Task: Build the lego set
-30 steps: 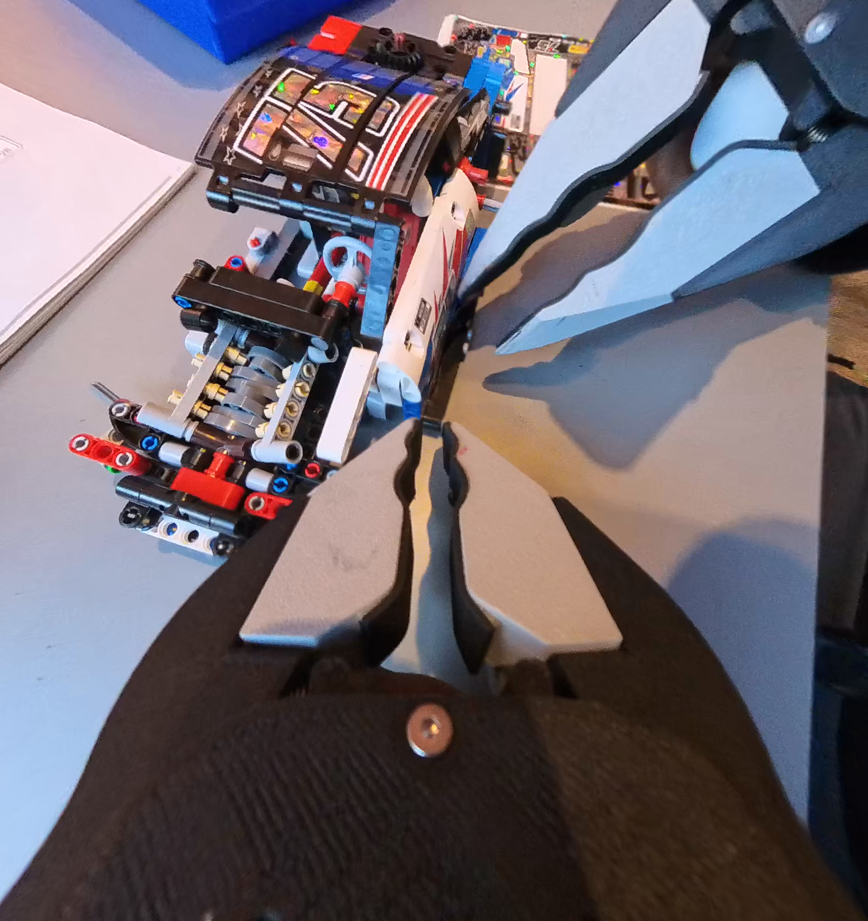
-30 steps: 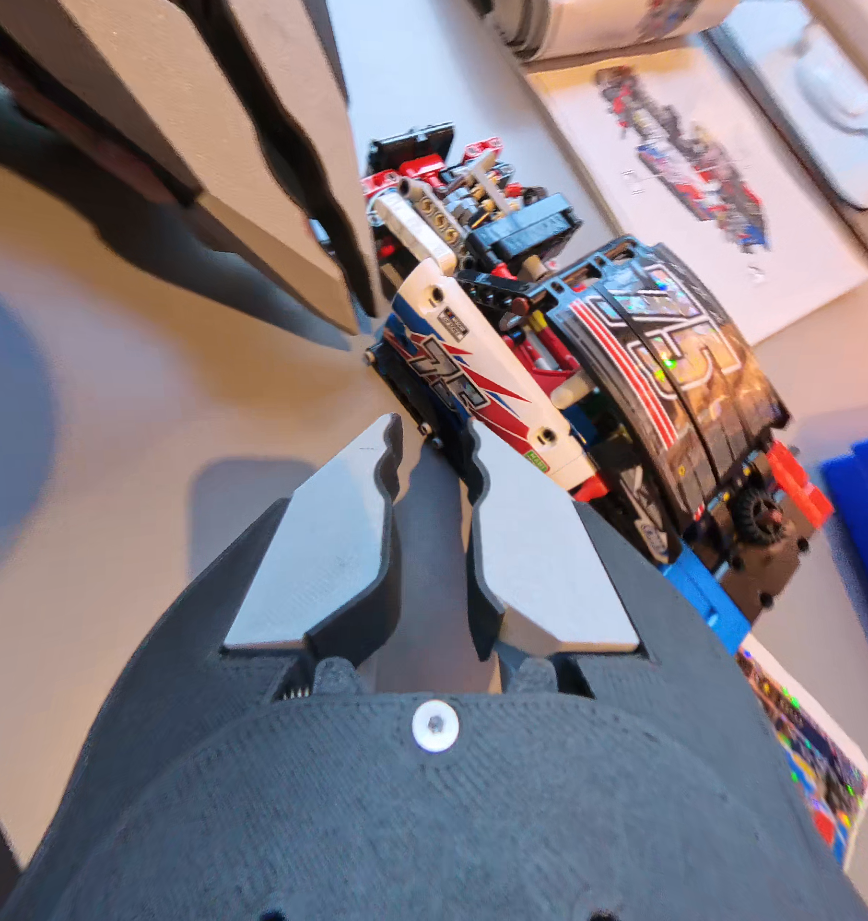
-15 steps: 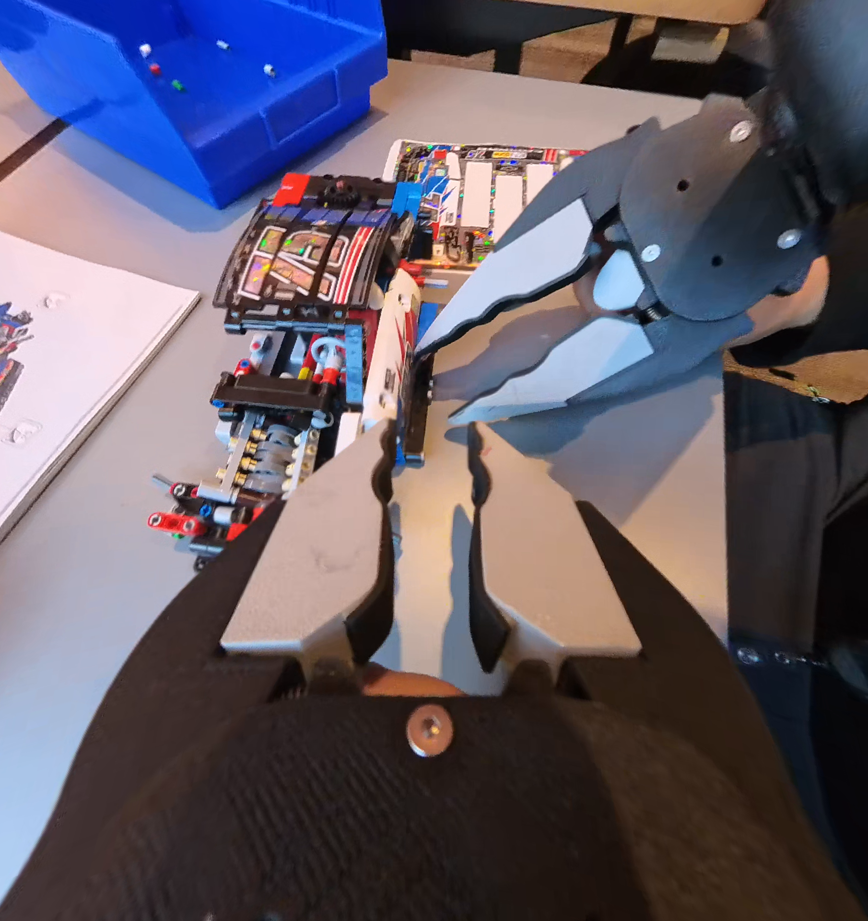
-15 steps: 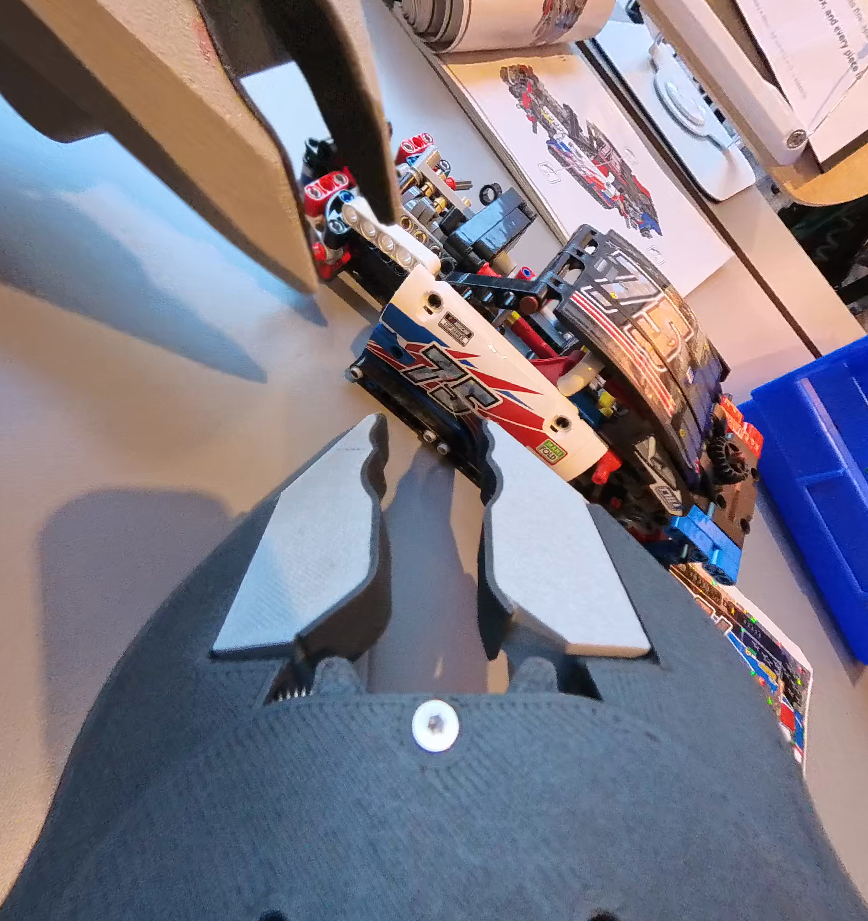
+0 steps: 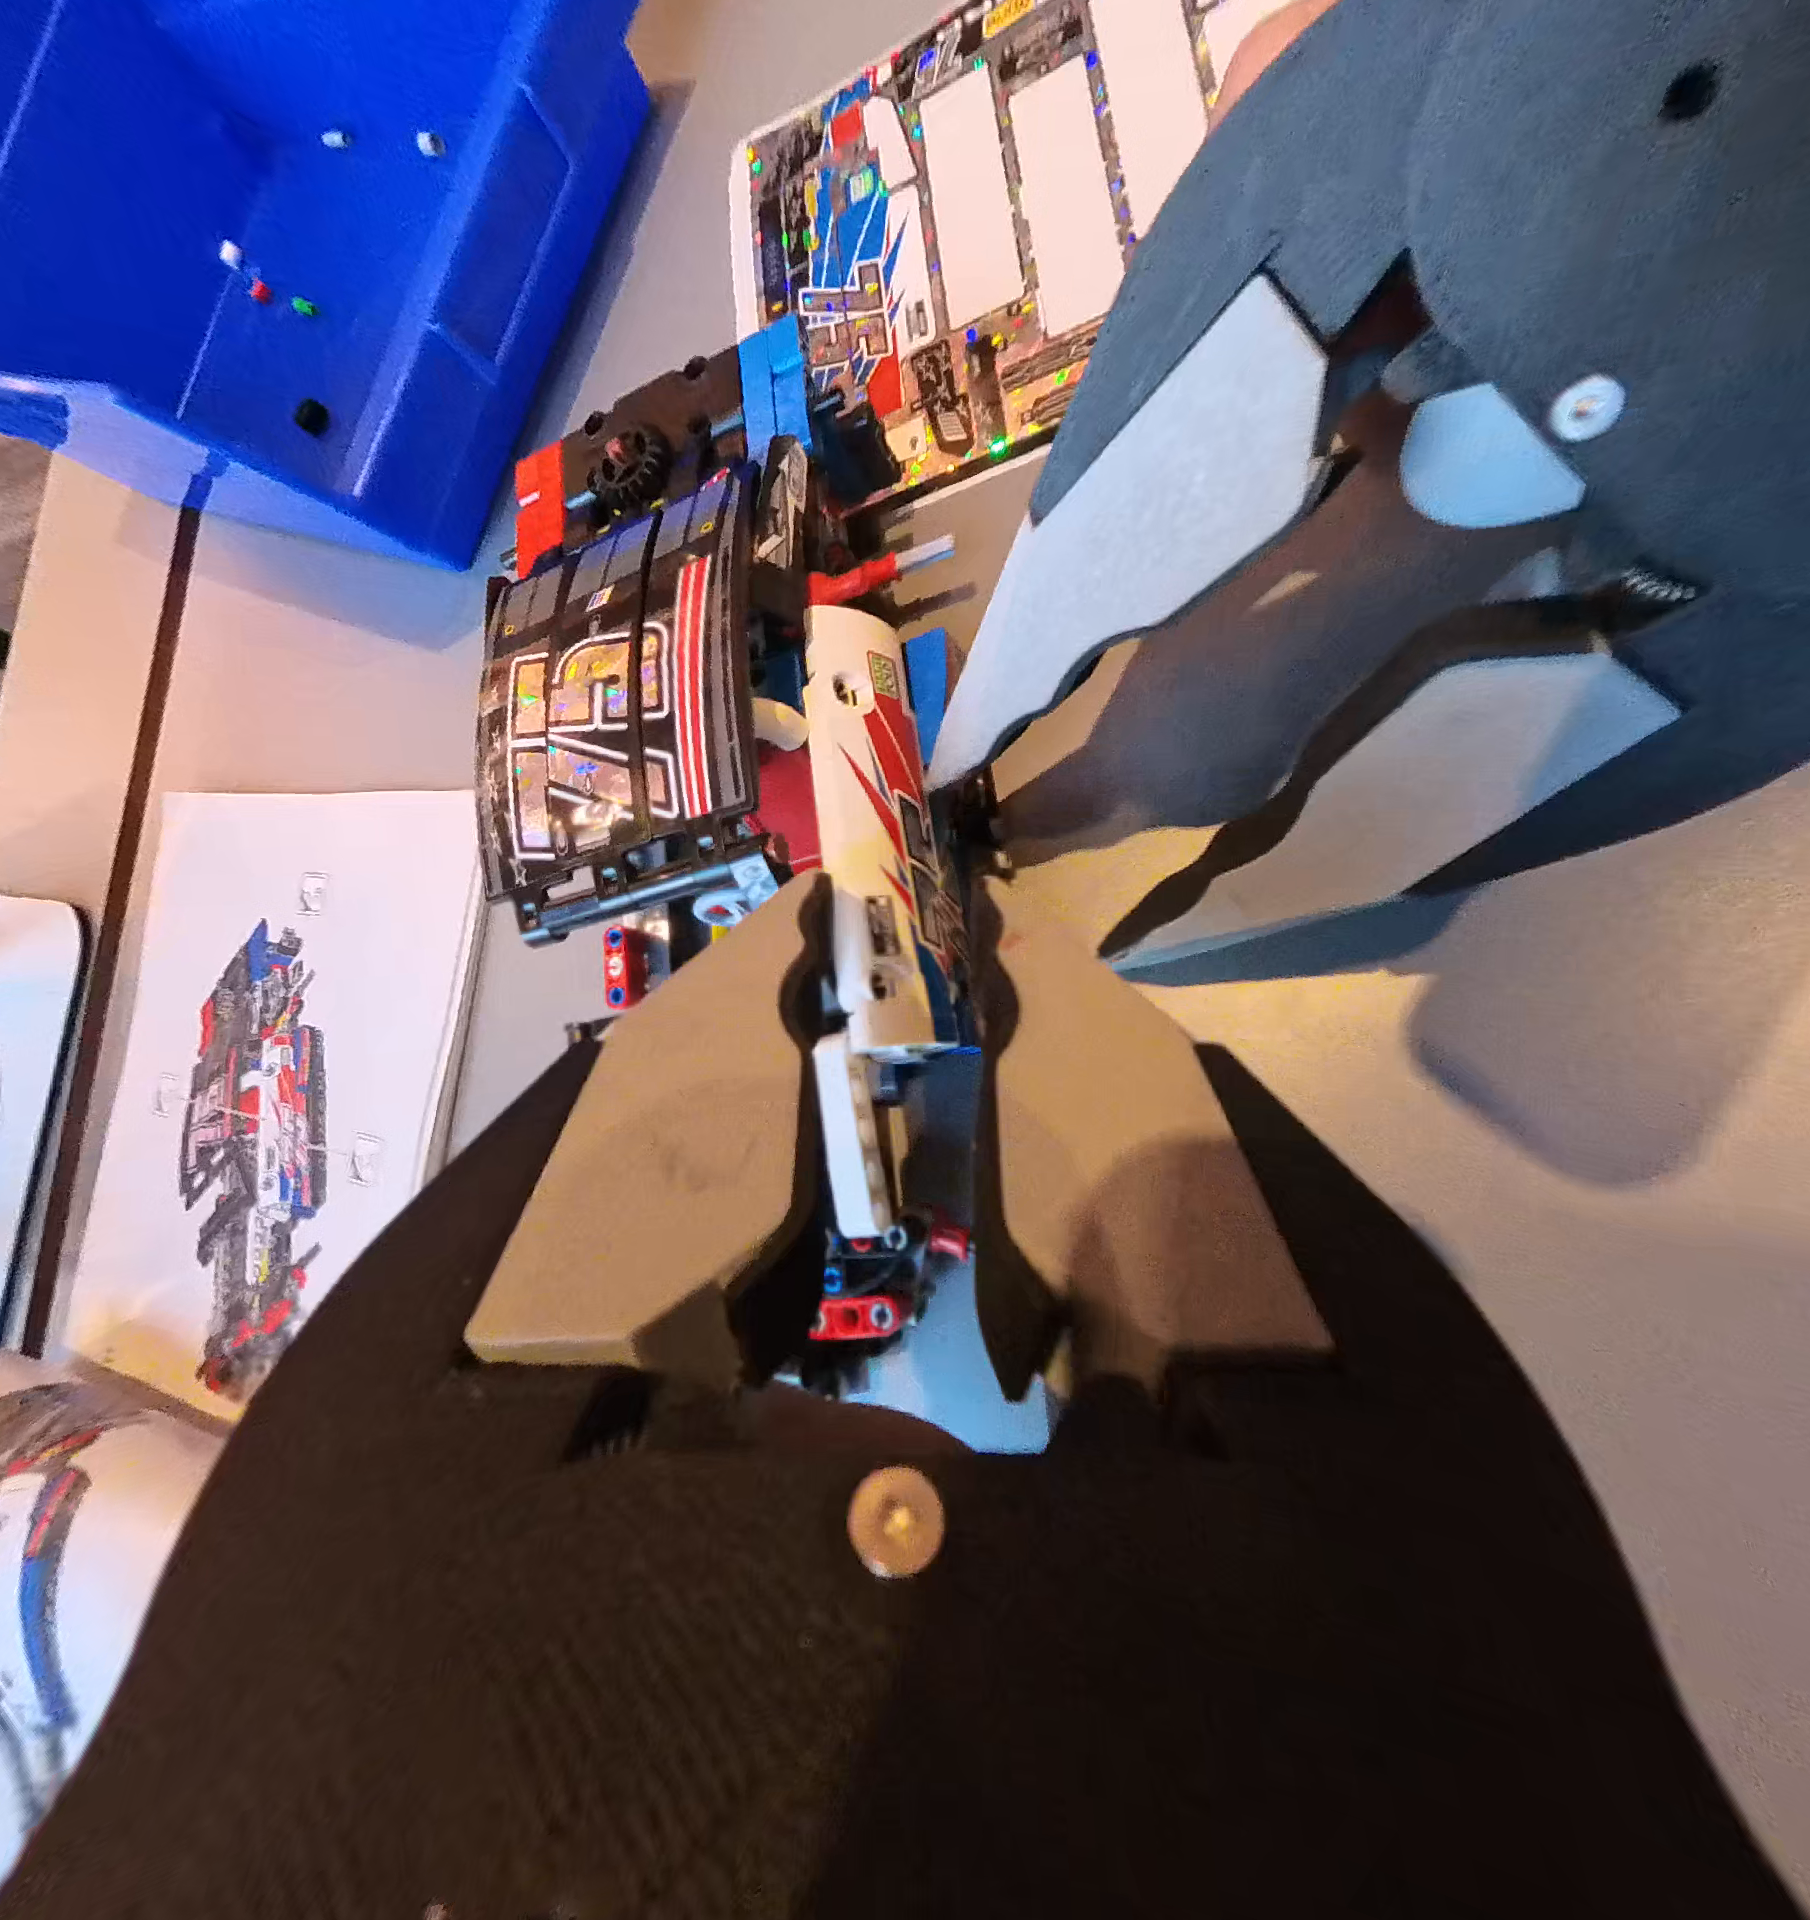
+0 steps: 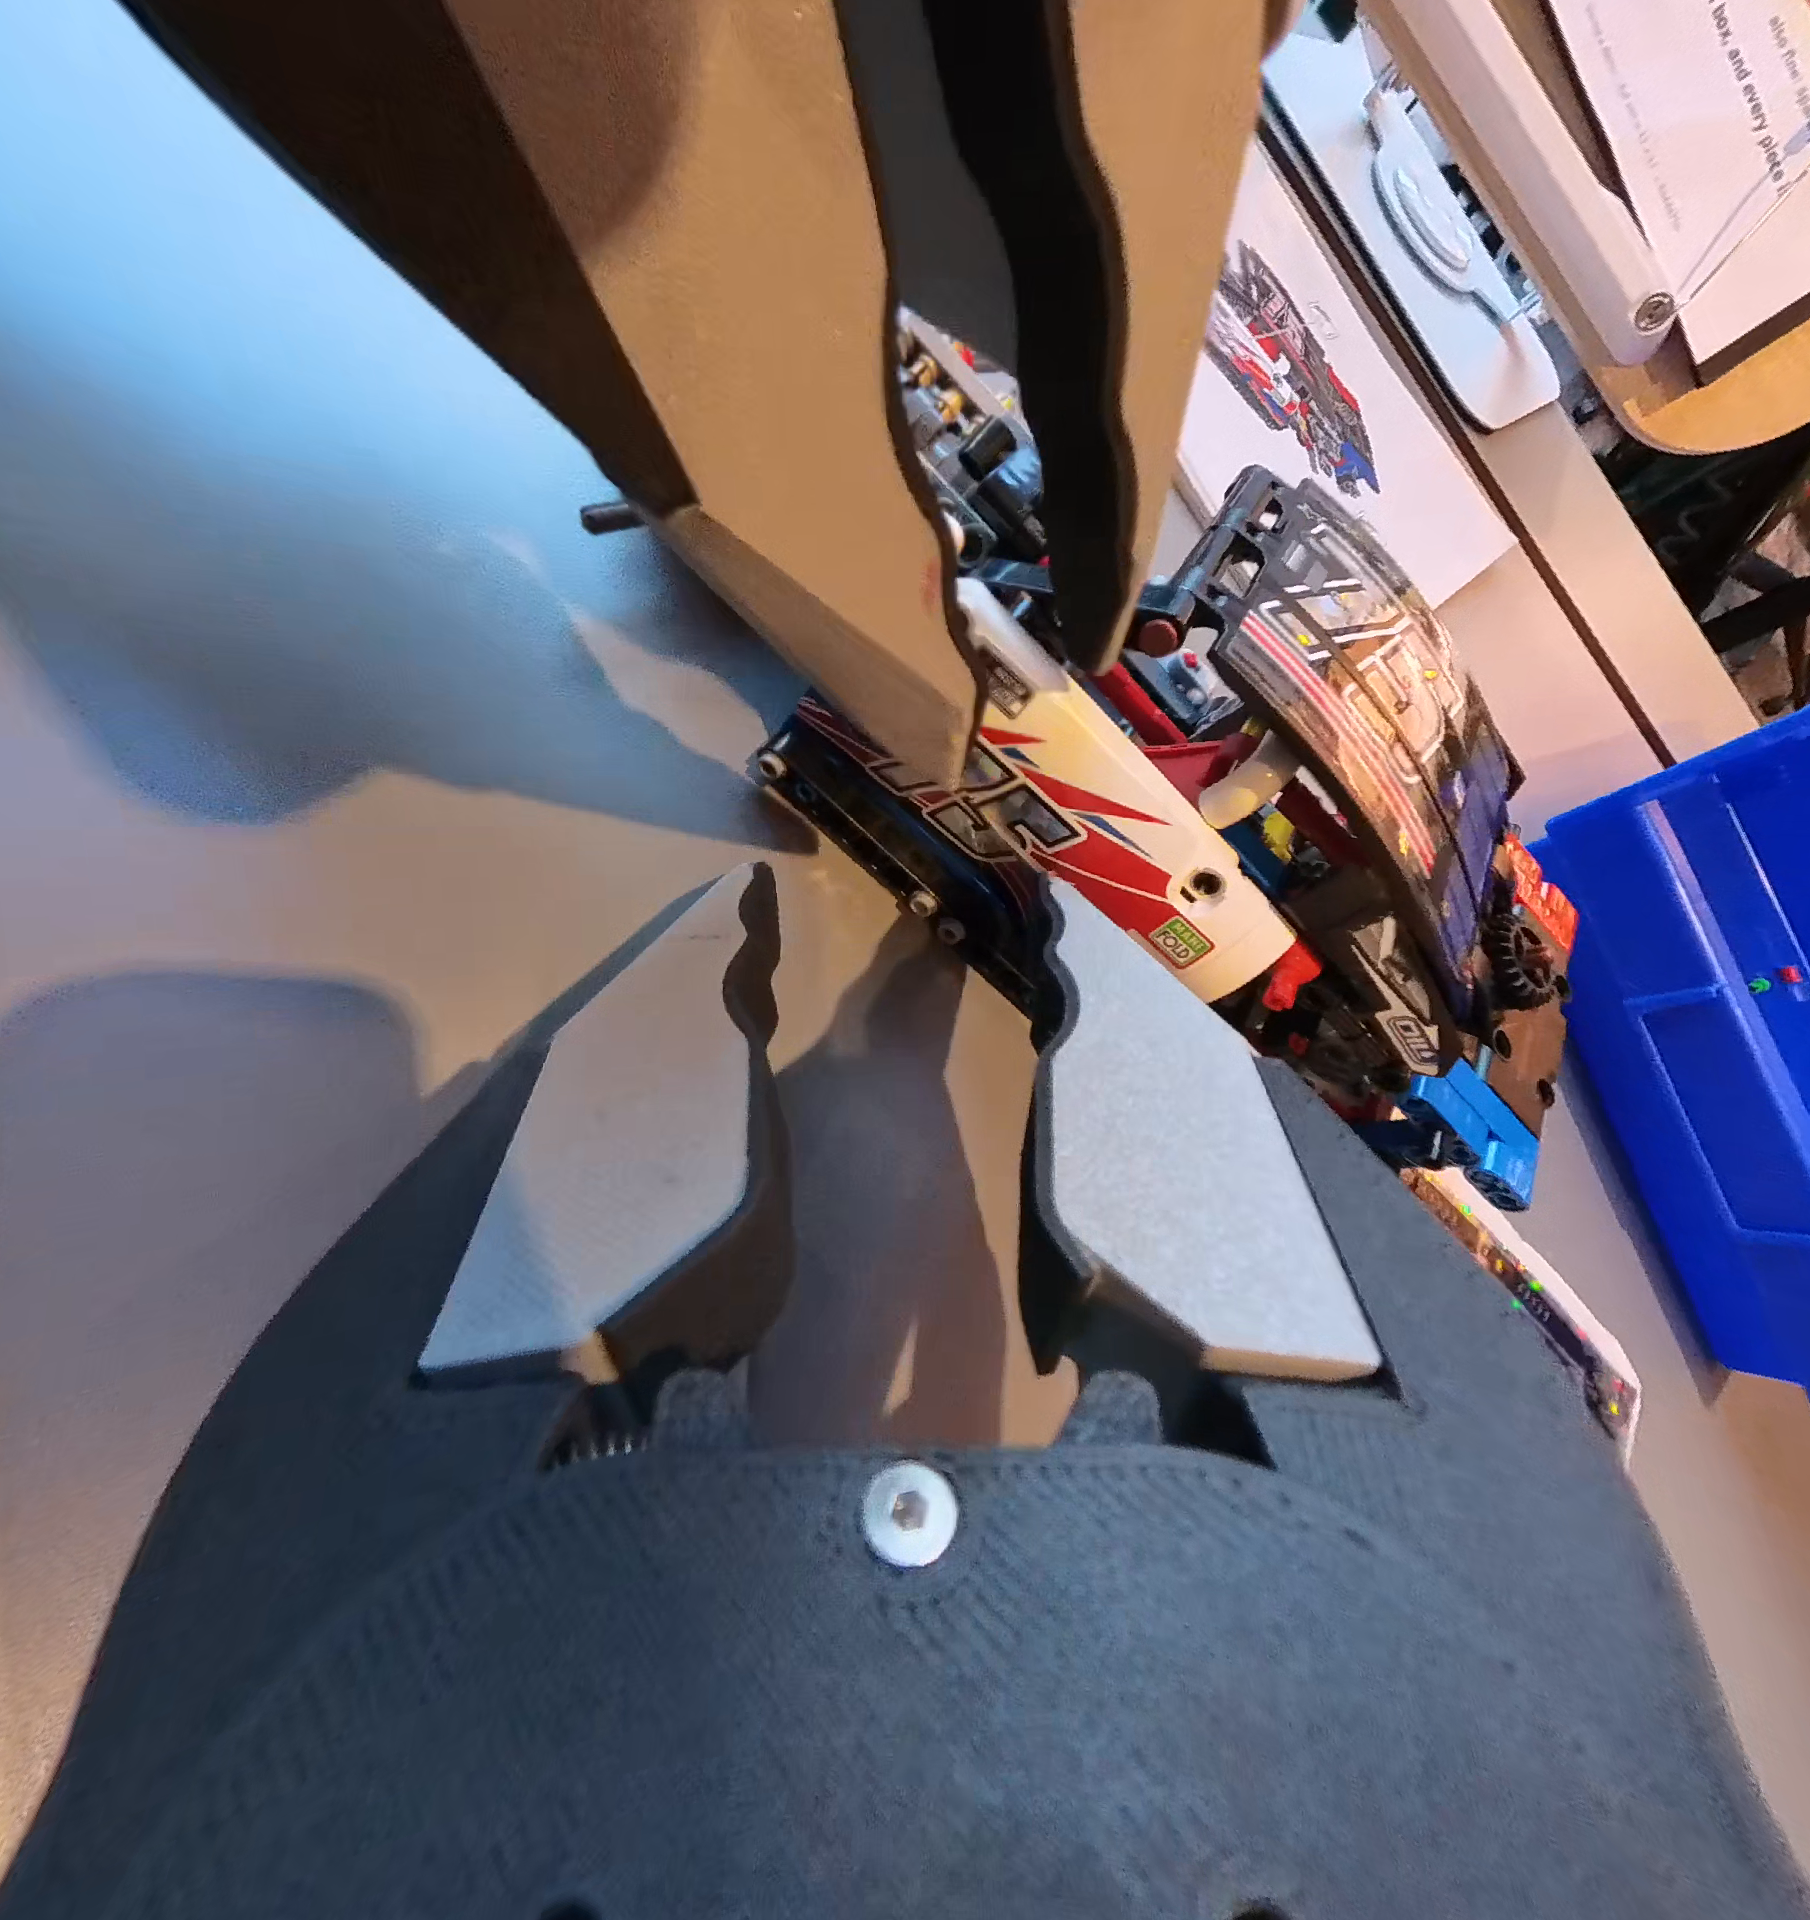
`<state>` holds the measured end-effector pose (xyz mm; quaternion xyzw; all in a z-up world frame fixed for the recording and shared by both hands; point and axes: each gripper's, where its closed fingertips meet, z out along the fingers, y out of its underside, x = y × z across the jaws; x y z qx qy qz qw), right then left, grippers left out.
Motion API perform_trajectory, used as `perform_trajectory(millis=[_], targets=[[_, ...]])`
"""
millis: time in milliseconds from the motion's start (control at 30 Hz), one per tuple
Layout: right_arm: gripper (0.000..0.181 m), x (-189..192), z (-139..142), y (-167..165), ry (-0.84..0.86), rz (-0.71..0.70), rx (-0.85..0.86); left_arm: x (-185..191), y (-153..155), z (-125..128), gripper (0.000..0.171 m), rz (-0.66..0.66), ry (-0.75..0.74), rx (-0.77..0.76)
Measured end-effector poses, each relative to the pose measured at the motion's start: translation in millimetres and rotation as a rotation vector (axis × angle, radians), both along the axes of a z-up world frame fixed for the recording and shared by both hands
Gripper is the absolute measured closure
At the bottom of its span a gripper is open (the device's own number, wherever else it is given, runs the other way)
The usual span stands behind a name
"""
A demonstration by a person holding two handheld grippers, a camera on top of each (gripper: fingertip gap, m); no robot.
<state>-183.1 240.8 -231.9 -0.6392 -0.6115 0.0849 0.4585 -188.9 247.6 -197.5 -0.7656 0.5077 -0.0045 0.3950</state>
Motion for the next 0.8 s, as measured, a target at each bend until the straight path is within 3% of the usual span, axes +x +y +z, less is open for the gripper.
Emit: perform_trajectory(millis=[33,167,533,667,800], targets=[[0.134,0,0,0,-0.005,0.005,0.008,2,0,-1,0.148,-0.012,0.007,-0.003],[0.134,1,-1,-1,-0.019,0.021,0.046,8,1,-5,0.141,-0.067,0.034,-0.01],[0.14,4,-1,5,-0.022,0.048,0.061,14,7,-6,0.144,-0.035,0.019,-0.095],[0.151,7,2,13,-0.009,-0.014,0.077,17,5,-8,0.14,-0.028,0.004,-0.101],[0.142,16,1,26,-0.052,-0.106,0.161,15,4,-8,0.135,-0.025,-0.014,-0.089]])
